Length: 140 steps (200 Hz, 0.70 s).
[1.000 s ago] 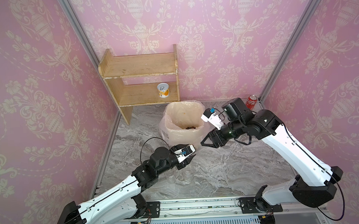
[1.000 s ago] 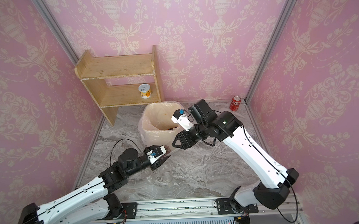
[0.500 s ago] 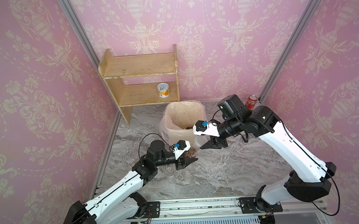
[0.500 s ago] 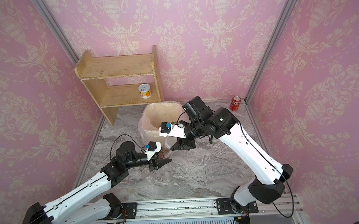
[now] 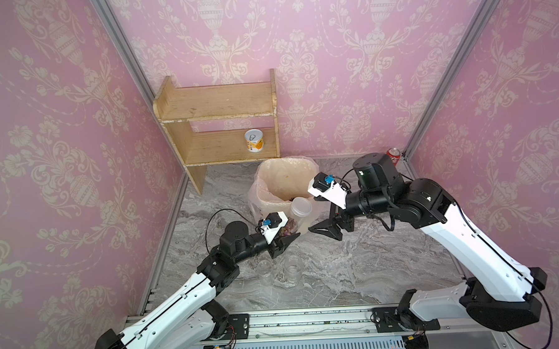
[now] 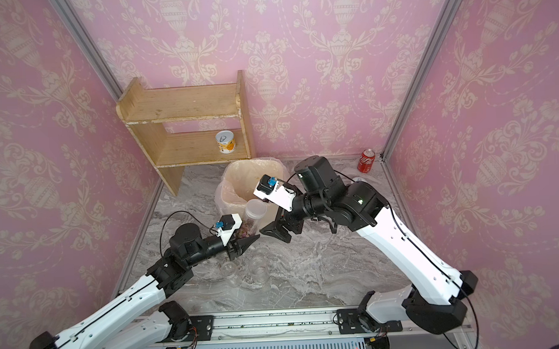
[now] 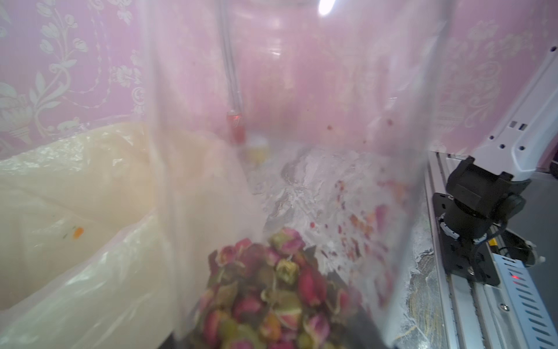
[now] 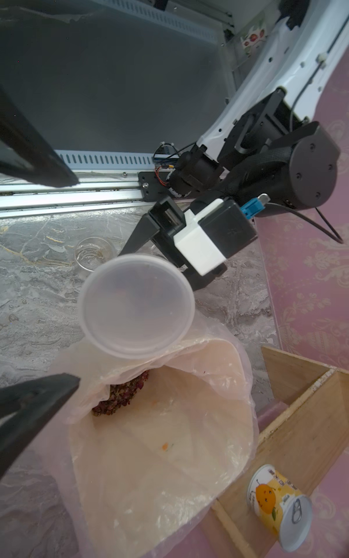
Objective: Empty the moldy dried flower tea in the jars
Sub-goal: Unscrew the lid from the jar.
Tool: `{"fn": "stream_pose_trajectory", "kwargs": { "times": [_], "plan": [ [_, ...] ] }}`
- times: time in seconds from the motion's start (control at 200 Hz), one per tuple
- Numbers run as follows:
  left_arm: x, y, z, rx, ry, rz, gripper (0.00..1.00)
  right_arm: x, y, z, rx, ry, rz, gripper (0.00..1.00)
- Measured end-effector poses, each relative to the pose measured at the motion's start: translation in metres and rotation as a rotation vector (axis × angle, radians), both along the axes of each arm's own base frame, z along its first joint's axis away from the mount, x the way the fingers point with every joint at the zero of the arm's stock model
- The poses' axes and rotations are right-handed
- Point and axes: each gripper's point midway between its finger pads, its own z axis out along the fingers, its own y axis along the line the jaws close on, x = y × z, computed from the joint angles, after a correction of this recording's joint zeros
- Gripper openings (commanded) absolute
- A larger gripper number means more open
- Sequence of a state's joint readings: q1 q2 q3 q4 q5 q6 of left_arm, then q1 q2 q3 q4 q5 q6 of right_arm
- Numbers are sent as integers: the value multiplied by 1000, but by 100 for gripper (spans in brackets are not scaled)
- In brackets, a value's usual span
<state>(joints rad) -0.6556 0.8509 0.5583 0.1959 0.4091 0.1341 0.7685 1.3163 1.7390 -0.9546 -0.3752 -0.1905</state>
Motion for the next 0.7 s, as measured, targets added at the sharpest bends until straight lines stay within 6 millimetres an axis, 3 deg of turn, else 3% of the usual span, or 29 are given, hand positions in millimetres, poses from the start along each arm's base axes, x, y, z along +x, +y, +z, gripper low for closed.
{"fn": "stream_pose_trajectory", "kwargs": {
  "times": [0.12,0.275,0.495,0.7],
  "plan": [
    [7,7,-11,57,-1,52,24,12,-7,11,80,125,-199,100],
    [11,14,-17,99,-13,94,23,31,-6,-4,100,282,-378,98],
    [12,17,-17,118,-34,107,23,40,12,-32,80,441,-432,94],
    [13,17,-23,136,-20,104,23,37,23,-36,73,483,-415,85]
  ]
}}
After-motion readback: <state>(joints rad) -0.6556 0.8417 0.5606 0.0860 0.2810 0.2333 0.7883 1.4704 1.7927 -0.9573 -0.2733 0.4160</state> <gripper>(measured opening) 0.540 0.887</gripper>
